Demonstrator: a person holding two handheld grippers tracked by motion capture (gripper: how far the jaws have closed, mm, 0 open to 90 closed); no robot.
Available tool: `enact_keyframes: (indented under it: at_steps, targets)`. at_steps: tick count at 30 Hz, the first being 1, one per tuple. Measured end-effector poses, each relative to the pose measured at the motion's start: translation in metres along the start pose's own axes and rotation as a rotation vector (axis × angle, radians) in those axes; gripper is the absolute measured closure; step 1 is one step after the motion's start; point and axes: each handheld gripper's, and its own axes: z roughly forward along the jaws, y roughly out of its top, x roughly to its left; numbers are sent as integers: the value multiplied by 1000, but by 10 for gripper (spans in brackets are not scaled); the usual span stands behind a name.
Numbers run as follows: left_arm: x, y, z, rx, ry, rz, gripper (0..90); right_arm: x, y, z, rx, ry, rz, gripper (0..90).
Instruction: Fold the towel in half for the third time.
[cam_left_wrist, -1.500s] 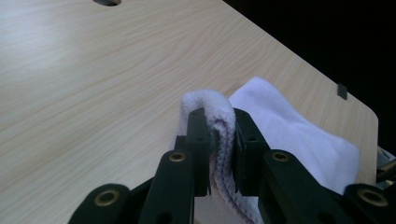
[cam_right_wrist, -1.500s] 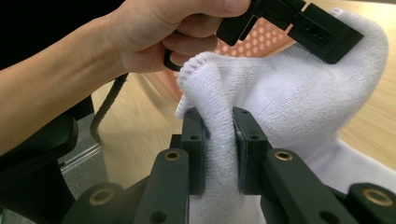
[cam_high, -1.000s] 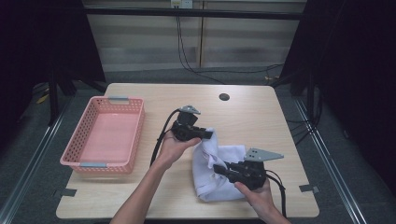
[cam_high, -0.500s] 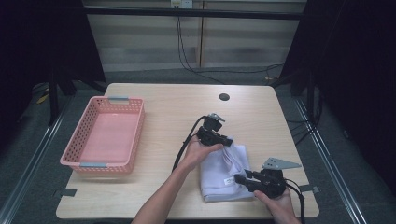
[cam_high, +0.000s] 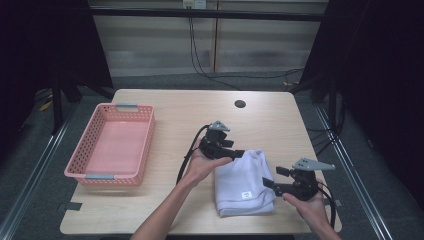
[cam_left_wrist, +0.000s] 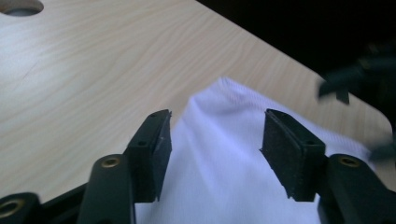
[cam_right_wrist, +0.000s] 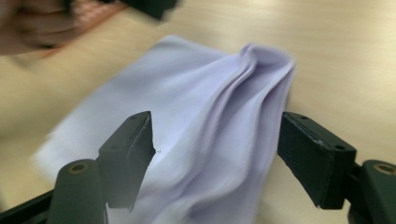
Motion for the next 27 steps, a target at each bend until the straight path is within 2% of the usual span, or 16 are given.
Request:
enact_keyframes:
  at_steps: [1, 2, 3, 4, 5, 6, 7, 8, 10, 13, 14, 15, 16, 18, 25, 27]
  targets:
    - [0, 0, 0, 0, 0, 0, 475, 0, 0, 0, 0, 0, 0, 257]
    - [-3, -7, -4, 23, 1, 13, 493, -7, 11, 13, 12, -5, -7, 246]
    - [-6, -15, -7, 37, -3, 26, 493, -7, 11, 13, 12, -5, -7, 246]
    - [-14, -32, -14, 48, -26, 29, 506, -12, 22, 30, 40, -22, -13, 237]
    - [-14, -32, -14, 48, -26, 29, 506, -12, 22, 30, 40, -22, -13, 237]
    - [-24, -49, -18, 85, -47, 56, 500, -16, 31, 46, 54, -27, -19, 240]
    - [-24, -49, -18, 85, -47, 56, 487, -16, 31, 46, 54, -27, -19, 240]
    - [-35, -64, -21, 103, -69, 97, 477, -21, 37, 61, 72, -36, -25, 248]
    - [-40, -71, -23, 103, -81, 113, 467, -24, 38, 68, 87, -42, -25, 252]
    - [-51, -84, -24, 124, -80, 156, 450, -34, 35, 80, 103, -54, -4, 369]
    - [-53, -91, -21, 154, -57, 172, 439, -40, 30, 82, 104, -56, 14, 547]
    - [-53, -91, -21, 154, -57, 172, 441, -40, 30, 82, 104, -56, 14, 547]
    - [-53, -94, -20, 153, -43, 179, 441, -46, 26, 82, 116, -48, 35, 638]
    - [-55, -96, -19, 153, -28, 192, 441, -50, 23, 81, 129, -45, 33, 680]
    - [-49, -96, -17, 147, -14, 228, 461, -51, 15, 82, 161, -60, -15, 681]
    - [-47, -97, -20, 154, 8, 238, 467, -50, 15, 81, 170, -74, -22, 642]
